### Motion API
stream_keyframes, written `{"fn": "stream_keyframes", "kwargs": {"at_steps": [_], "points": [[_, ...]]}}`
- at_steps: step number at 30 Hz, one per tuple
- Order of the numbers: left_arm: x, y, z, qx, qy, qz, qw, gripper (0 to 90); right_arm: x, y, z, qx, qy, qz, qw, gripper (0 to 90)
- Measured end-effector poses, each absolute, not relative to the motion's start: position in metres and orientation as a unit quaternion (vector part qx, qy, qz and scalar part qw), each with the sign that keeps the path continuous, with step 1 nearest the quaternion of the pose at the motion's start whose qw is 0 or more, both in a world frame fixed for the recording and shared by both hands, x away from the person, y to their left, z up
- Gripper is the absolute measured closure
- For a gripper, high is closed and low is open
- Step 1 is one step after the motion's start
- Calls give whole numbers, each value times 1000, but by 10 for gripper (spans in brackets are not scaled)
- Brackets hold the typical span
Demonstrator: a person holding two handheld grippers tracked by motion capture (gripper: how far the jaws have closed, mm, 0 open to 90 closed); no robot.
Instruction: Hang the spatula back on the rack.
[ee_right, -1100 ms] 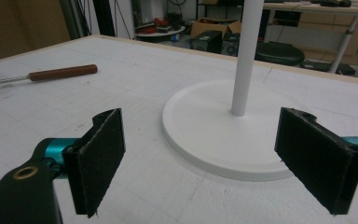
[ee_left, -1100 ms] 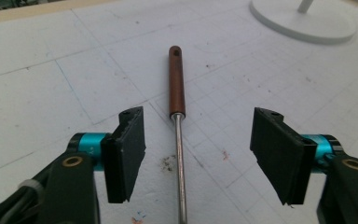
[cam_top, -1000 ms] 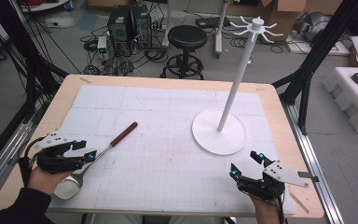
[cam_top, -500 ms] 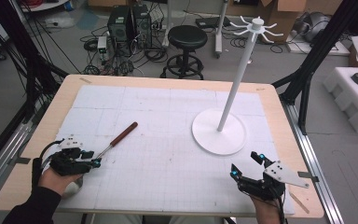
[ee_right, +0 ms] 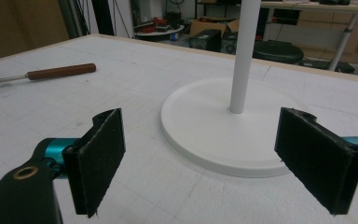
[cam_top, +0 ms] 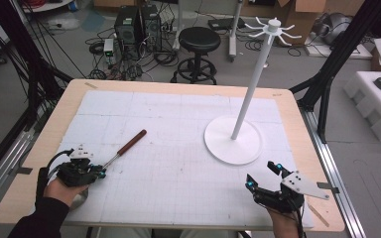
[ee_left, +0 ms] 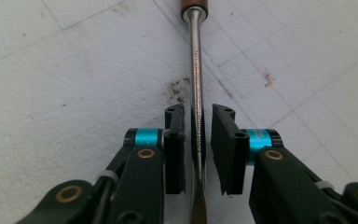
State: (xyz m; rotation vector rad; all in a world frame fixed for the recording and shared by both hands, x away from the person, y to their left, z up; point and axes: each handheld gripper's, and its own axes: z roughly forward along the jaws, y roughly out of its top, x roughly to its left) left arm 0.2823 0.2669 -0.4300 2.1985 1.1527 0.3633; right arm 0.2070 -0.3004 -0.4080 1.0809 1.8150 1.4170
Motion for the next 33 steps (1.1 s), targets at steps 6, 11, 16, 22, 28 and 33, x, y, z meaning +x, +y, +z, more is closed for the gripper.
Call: {"fn": "stream_keyframes", "kwargs": {"at_steps": [6,11,16,22,28,33], "points": [[283,265,-430,831,443,135,307,831,207,-299,-408,407,683,530,294,149],[283,265,-429,832,445,133,304,835,209,-298,-409,405,687,529,292,149],[283,266,-429,826,452,130,310,838,209,-296,-410,404,690,528,287,150],[279,268,-425,814,451,137,339,838,210,-295,-411,405,688,531,284,149],[270,269,-414,797,449,146,378,837,211,-290,-409,397,689,538,281,149],[263,266,-405,790,437,162,398,838,213,-283,-407,393,691,540,277,149]]}}
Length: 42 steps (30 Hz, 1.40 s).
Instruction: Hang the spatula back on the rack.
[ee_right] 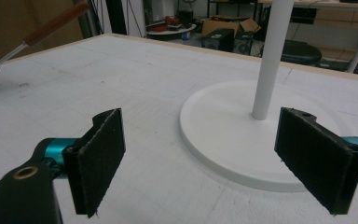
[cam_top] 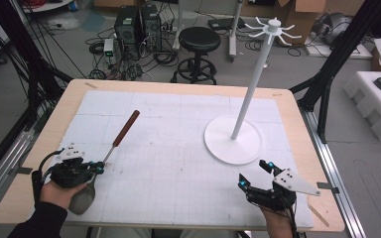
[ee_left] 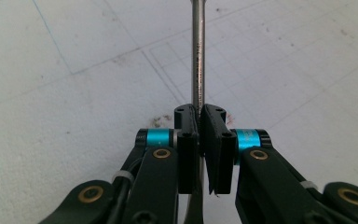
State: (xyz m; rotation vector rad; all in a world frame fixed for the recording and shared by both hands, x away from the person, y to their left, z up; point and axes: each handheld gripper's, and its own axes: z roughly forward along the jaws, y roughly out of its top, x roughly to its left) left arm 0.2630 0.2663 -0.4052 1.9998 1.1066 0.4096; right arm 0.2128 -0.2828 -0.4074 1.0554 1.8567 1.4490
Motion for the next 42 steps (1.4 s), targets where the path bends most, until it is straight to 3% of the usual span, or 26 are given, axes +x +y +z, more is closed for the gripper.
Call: {"fn": "stream_keyframes", "kwargs": {"at_steps": [22,42], "points": [[228,282,-373,744,417,211,478,838,217,-265,-402,372,702,544,269,149],[215,236,-352,743,351,215,528,841,230,-228,-375,333,707,575,242,149]]}}
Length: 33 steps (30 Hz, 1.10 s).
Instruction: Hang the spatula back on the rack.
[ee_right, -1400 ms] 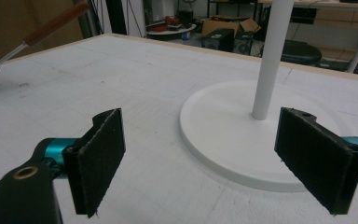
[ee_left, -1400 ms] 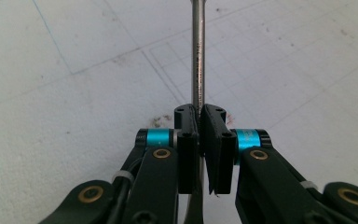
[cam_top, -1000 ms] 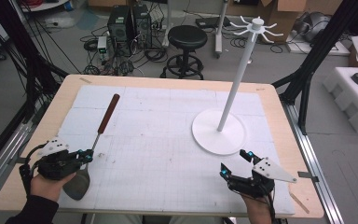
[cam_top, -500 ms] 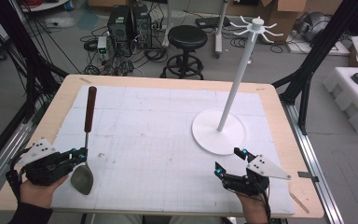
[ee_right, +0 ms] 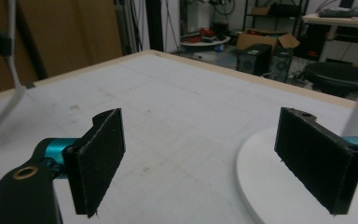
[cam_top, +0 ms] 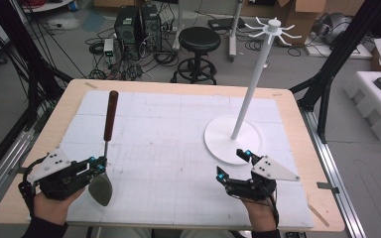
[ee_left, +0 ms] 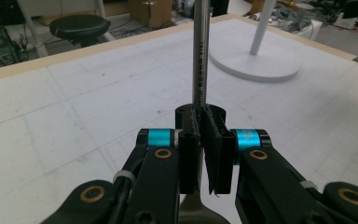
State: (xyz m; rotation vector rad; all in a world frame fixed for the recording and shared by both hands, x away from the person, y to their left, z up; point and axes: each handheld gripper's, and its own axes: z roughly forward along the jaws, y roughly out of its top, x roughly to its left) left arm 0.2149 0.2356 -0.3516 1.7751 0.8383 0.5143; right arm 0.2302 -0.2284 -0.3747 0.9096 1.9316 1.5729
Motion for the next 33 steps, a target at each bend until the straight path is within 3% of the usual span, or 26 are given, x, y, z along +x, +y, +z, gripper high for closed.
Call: {"fn": "stream_keyframes", "kwargs": {"at_steps": [18,29,33], "points": [[218,151,-349,758,273,179,564,840,253,-162,-325,262,698,649,154,169],[218,119,-352,765,252,170,568,840,255,-144,-309,225,688,680,113,300],[217,111,-351,765,245,170,571,841,255,-140,-303,213,693,680,110,422]]}}
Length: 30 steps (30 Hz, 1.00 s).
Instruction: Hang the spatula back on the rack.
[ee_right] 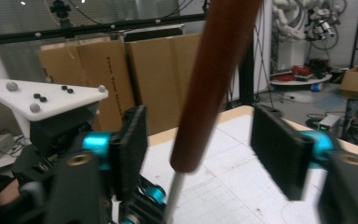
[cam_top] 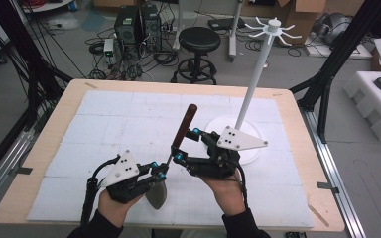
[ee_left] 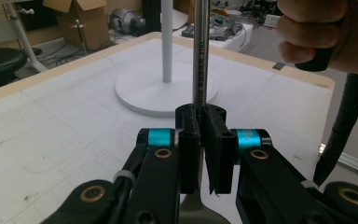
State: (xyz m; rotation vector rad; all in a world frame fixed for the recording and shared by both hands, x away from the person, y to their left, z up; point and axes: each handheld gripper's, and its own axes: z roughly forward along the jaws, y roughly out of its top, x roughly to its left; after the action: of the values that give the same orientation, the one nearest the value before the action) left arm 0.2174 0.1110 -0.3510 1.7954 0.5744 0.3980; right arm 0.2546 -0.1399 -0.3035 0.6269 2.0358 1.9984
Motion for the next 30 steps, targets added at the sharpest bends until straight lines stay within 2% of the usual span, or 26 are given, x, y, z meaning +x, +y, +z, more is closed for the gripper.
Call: {"fn": "stream_keyframes", "kwargs": {"at_steps": [2,7,12,20,21,23,24,27,30], "points": [[217,110,-350,768,241,169,569,840,254,-139,-301,209,692,682,110,516],[214,108,-351,767,236,171,572,840,253,-140,-298,215,690,684,98,688],[212,108,-351,762,234,170,579,839,255,-141,-297,223,683,693,55,721],[211,110,-349,754,210,150,605,828,249,-137,-289,190,680,706,52,735],[212,111,-349,754,206,145,607,813,248,-137,-288,187,682,705,50,735],[213,111,-349,753,198,119,616,694,246,-136,-285,177,686,704,51,735],[213,112,-349,755,194,116,616,662,245,-136,-283,173,687,704,48,735],[214,113,-349,761,181,100,615,623,246,-136,-280,163,689,705,31,735],[215,116,-349,766,169,76,616,628,250,-138,-279,150,690,709,4,734]]}}
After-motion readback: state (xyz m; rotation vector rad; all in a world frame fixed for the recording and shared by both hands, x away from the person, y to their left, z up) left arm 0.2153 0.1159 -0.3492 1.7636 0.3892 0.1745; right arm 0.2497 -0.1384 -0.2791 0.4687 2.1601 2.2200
